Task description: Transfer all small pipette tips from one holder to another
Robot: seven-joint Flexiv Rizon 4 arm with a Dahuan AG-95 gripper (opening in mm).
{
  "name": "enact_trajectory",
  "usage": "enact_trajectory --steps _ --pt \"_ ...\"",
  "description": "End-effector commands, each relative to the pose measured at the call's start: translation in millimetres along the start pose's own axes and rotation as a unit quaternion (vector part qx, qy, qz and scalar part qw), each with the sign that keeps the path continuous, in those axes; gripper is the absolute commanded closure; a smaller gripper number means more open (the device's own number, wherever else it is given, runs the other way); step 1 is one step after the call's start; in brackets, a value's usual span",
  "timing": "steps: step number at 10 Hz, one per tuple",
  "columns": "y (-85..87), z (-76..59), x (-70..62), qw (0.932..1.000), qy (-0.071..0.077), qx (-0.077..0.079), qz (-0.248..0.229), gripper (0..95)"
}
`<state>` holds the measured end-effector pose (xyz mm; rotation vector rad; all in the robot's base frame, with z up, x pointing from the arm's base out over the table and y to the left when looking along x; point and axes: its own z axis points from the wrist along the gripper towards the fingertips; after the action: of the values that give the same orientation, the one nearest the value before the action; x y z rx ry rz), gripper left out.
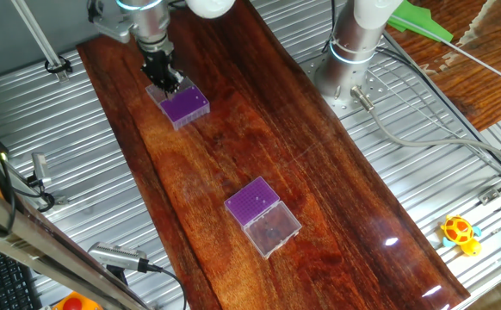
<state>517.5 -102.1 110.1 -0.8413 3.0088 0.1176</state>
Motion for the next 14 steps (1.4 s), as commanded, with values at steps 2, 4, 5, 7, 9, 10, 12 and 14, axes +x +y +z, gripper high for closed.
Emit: enact_trajectory --steps 2,4,5,7,9,10,12,14 --pt "54.4 -3.2 -45.1 0.999 0.009 0.01 0.043 95.0" --pt "77.1 -1.7 -55.1 0.9979 0.014 0.011 0.062 95.0" --pt "77.1 -1.7 -55.1 0.998 0.018 0.013 0.06 95.0" --pt "77.1 -1.7 -55.1 0.9987 0.028 0.011 0.041 95.0" --pt "77.1 -1.7 -55.1 0.9994 0.033 0.009 0.01 95.0" --pt "77.1 -1.7 -55.1 0.9994 0.032 0.008 0.004 95.0" --pt "77.1 -1.7 -55.1 0.9995 0.03 0.004 0.005 95.0" --pt "77.1 -1.7 -55.1 0.9994 0.032 0.006 0.009 95.0"
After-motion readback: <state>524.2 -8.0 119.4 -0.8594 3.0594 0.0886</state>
